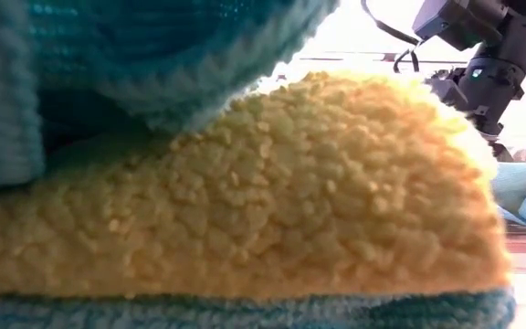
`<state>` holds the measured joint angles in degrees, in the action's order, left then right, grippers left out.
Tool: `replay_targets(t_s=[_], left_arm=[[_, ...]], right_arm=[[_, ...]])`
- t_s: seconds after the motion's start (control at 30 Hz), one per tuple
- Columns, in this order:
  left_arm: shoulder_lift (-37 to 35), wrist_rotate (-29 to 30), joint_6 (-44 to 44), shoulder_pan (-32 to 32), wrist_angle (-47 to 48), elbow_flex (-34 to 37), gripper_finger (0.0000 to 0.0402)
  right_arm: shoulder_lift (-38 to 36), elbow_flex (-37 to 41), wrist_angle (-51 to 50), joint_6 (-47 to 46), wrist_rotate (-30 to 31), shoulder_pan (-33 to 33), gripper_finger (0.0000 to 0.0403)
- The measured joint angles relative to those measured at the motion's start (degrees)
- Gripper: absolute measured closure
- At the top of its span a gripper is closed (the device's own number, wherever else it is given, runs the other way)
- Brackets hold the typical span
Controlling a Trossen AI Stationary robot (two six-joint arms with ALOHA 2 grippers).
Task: Sort microfiber towel by color & place in baskets
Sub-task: Put the blue microfiber cloth into the right transparent bin, then put the yellow microfiber cloth into the left transparent bin
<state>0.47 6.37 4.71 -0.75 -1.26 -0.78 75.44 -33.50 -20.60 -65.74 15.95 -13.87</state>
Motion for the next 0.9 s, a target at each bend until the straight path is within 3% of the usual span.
replay_targets(t_s=[0.47,0.9], left_arm=[[0.0,-0.02,-0.01,0.02,-0.01,0.0,0.0394],[0.0,0.07,-0.01,0.0,-0.01,-0.01,0.0394]], right_arm=[[-0.94,-3.89,-2.95,4.77,-1.03,0.0,0.0262],[-2.12,-17.2,-26.37,4.27,0.76,-1.52,0.0249]])
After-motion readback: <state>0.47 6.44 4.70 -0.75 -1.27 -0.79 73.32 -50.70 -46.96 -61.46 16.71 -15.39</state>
